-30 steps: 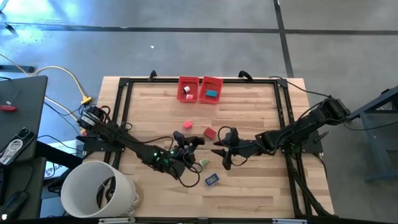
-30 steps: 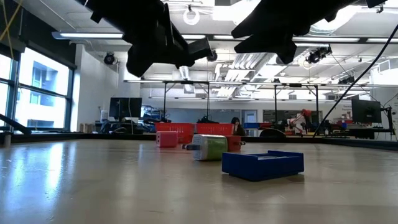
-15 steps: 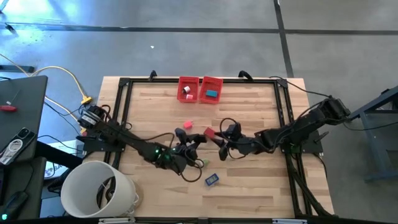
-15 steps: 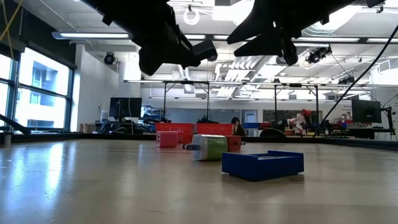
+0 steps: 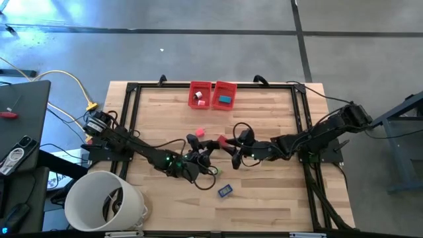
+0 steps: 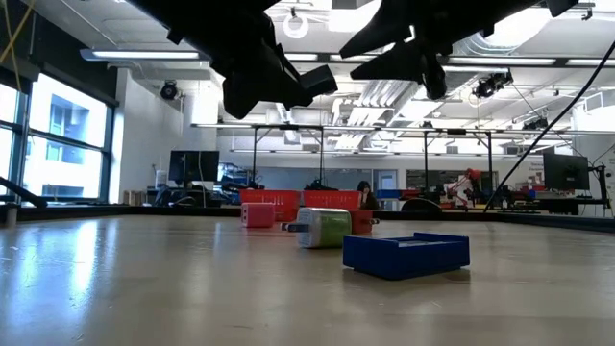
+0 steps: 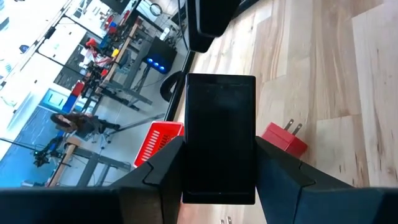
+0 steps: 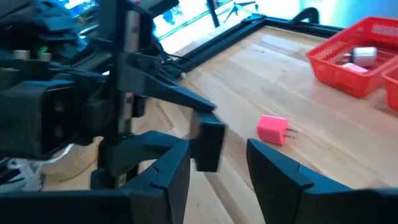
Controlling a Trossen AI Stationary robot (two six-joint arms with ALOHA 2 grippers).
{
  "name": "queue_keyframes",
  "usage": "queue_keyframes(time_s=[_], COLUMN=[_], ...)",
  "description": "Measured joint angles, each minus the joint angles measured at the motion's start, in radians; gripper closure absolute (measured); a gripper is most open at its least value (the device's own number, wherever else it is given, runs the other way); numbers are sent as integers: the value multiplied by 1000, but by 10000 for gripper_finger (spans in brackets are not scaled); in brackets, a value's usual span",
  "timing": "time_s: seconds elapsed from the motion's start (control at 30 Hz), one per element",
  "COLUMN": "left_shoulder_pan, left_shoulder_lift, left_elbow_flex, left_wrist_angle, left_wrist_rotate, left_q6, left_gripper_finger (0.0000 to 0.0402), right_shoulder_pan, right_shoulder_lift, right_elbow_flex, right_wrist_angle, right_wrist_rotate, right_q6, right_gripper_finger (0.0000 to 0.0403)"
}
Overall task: Pick & Place Office items
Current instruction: Put the black digital clock into the right red basket
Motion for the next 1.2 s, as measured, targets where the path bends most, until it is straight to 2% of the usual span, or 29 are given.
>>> queue_keyframes(time_s=[0.43,0.87,1.2], left_shoulder_pan=[0,5,12], left_shoulder_lift=[0,0,0], left_elbow_flex=[0,0,0], left_wrist_angle=[9,13,128], left_wrist_rotate=[2,42,43], left_q6=[0,2,95], left_gripper_finger=[250,250,250], right_shoulder_pan=[-33,-33,-33], right_shoulder_lift=[0,0,0], right_elbow_flex=[0,0,0], right_wrist_angle=[12,27,27], right_wrist_rotate=[-72,-79,-79], right_q6=[-9,-20,-21], right_gripper_finger=[257,257,257])
